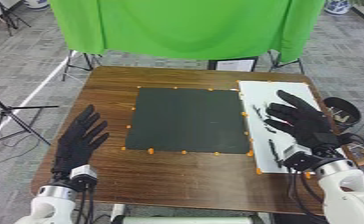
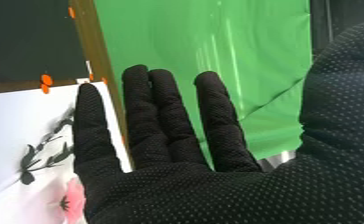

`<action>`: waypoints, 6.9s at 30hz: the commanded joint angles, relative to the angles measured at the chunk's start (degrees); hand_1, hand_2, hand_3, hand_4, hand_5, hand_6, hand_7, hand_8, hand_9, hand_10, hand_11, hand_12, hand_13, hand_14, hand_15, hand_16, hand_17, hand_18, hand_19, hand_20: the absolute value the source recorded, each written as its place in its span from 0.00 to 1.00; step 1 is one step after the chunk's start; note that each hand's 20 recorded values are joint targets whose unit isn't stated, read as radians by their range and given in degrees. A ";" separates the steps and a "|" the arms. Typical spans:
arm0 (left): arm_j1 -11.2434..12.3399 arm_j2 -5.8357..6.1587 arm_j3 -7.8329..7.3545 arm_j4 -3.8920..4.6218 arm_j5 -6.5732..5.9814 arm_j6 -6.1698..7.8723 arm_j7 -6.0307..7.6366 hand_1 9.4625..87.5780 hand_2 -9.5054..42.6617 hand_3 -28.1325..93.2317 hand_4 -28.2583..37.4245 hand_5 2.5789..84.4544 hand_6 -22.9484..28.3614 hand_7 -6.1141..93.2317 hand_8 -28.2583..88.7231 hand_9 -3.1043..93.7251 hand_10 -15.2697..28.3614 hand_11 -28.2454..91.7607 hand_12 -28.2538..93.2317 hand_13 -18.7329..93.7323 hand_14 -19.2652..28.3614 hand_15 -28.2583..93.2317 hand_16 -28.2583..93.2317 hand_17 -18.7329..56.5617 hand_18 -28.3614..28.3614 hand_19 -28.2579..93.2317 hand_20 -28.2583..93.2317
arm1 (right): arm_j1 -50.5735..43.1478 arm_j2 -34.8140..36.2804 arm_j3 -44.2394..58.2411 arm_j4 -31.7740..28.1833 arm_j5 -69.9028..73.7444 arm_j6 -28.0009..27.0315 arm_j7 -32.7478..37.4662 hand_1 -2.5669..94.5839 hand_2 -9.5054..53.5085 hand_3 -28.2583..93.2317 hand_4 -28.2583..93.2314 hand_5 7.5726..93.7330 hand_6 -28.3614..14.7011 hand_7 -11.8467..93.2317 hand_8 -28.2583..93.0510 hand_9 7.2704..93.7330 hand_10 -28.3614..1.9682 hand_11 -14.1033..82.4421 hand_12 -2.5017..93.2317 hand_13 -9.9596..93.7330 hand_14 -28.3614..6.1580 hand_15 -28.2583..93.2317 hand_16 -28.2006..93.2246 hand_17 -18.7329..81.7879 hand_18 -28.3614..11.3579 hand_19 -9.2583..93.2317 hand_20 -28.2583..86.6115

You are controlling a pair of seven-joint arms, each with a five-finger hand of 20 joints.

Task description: Arrange flowers

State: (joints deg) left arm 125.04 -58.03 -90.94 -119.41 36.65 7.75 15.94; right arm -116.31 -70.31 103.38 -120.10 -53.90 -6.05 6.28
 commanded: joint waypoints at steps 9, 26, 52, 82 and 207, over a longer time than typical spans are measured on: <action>0.87 0.12 -1.03 -0.67 -0.12 -0.10 -0.10 0.21 0.07 0.80 0.05 0.25 0.50 0.25 0.15 0.21 0.58 0.37 0.39 0.30 0.70 0.39 0.27 0.09 0.90 0.54 0.31 | 0.30 1.52 -0.39 -0.40 -0.37 1.65 -1.28 0.17 0.03 0.94 0.02 0.29 0.59 0.36 0.13 0.35 0.48 0.34 0.31 0.39 0.50 0.43 0.46 0.25 0.14 0.52 0.47; 3.07 0.09 -3.29 -1.68 -0.43 0.47 0.20 0.21 0.07 0.80 0.05 0.25 0.50 0.25 0.15 0.21 0.58 0.37 0.39 0.30 0.70 0.40 0.26 0.10 0.90 0.55 0.31 | -5.24 14.18 -0.10 -6.51 -35.78 14.68 7.80 0.29 0.00 0.92 0.00 0.46 0.62 0.44 0.10 0.59 0.53 0.48 0.27 0.64 0.55 0.68 0.38 0.40 0.21 0.75 0.56; 3.41 0.17 -3.19 -1.56 0.17 -0.98 -0.83 0.21 0.07 0.80 0.05 0.25 0.50 0.25 0.16 0.21 0.58 0.37 0.39 0.33 0.72 0.46 0.25 0.10 0.90 0.55 0.31 | -13.39 18.23 -4.86 -8.53 -72.68 2.32 25.32 0.24 0.00 0.82 0.00 0.48 0.57 0.43 0.11 0.52 0.52 0.65 0.38 0.59 0.48 0.82 0.42 0.41 0.18 0.83 0.59; 3.57 -0.79 -3.56 -1.54 0.02 -0.23 -0.73 0.21 0.07 0.80 0.05 0.25 0.50 0.25 0.16 0.22 0.58 0.37 0.39 0.33 0.72 0.47 0.24 0.10 0.90 0.55 0.31 | -12.35 17.57 -15.37 -4.21 -81.12 -1.64 30.73 0.31 0.00 0.87 0.00 0.46 0.60 0.62 0.08 0.53 0.52 0.77 0.42 0.65 0.56 0.88 0.42 0.43 0.23 0.83 0.59; 9.54 6.08 -12.63 -4.42 -0.48 -0.09 -0.99 0.21 0.08 0.80 0.06 0.25 0.50 0.24 0.16 0.22 0.58 0.36 0.39 0.32 0.72 0.45 0.25 0.09 0.91 0.54 0.31 | 43.00 -6.85 -67.06 23.32 -73.15 5.94 30.25 0.31 0.37 0.98 0.16 0.49 0.62 0.84 0.46 0.80 0.73 0.80 0.81 0.83 0.66 0.93 0.51 0.56 0.23 0.96 0.62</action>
State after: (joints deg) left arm 135.09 -52.15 -104.03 -124.25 36.31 8.53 15.82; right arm -72.58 -76.01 36.79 -96.36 -124.63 -0.65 35.54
